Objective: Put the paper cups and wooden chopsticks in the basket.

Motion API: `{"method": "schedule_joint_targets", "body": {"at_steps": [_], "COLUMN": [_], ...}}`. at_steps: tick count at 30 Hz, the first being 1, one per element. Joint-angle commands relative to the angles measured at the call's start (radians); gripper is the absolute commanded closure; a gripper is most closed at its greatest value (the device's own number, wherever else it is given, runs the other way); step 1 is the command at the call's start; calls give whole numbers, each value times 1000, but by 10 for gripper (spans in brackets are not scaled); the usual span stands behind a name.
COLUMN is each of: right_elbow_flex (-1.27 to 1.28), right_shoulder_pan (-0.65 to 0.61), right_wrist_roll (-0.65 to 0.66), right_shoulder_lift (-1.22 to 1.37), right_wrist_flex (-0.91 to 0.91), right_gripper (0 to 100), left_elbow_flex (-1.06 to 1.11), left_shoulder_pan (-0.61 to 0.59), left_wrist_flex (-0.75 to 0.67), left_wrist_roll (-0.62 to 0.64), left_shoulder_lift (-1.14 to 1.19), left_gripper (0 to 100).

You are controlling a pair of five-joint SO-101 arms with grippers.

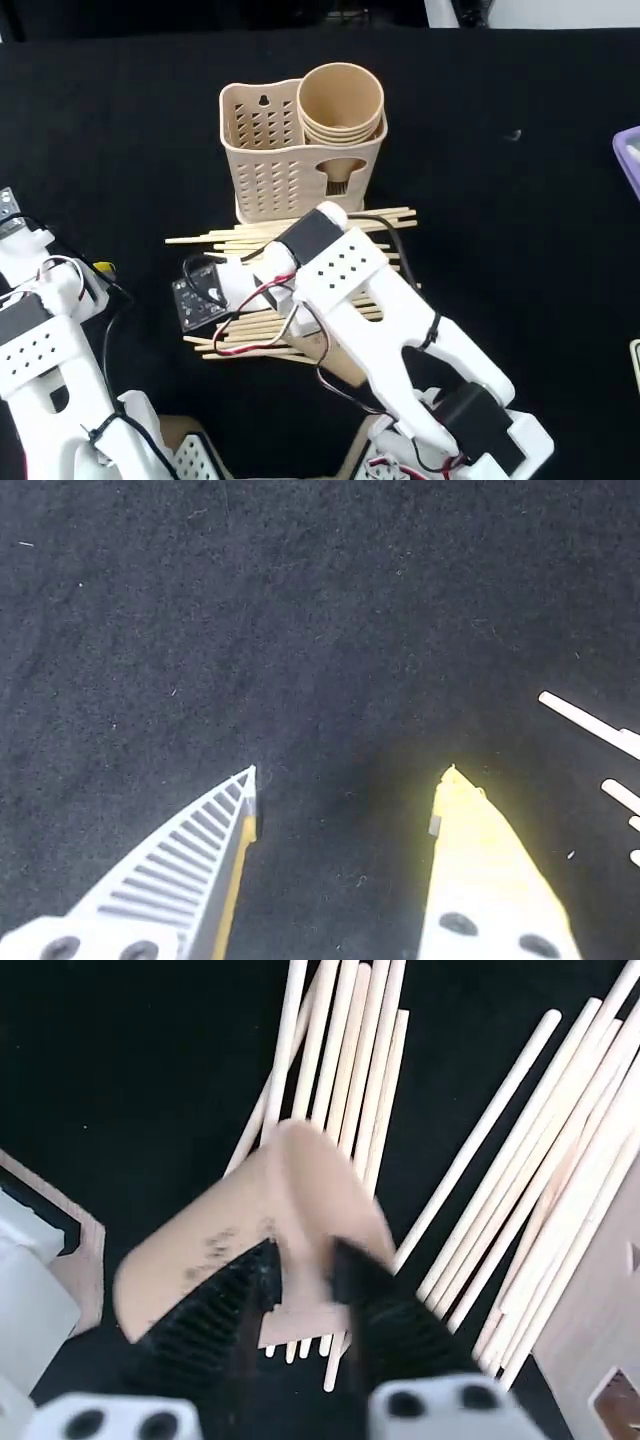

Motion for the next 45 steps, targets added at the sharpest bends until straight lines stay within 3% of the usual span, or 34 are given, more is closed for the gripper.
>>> {"method": "schedule_joint_targets", "body": {"at_steps": [1, 9, 13, 21, 30, 34, 39, 42, 45], "right_elbow_flex": [-77, -298, -219, -119, -143, -148, -148, -148, -136], "right_shoulder_pan": [20, 18, -3, -49, -78, 18, 181, 290, 405], "right_wrist_roll": [12, 12, -48, -89, -52, -54, -196, -256, -264], "right_shoulder_lift": [-12, -5, 8, 93, 64, -44, -265, -415, -533], "right_wrist_flex": [15, 183, 175, 178, 189, 187, 184, 183, 183], "right_gripper": [976, 988, 972, 704, 698, 699, 711, 792, 923], "left_elbow_flex": [-59, -59, -61, -58, -54, -67, -165, -216, -302], "left_shoulder_pan": [-8, -8, -8, -8, -8, -5, 163, 337, 516], "left_wrist_flex": [-17, -18, -15, -18, -17, 9, 227, 390, 534], "left_wrist_roll": [9, 9, 9, 9, 6, -38, -255, -402, -456], "left_shoulder_lift": [-15, -15, -15, -14, -14, -14, -5, -5, -5], "left_gripper": [723, 722, 722, 722, 722, 722, 721, 721, 721]}}
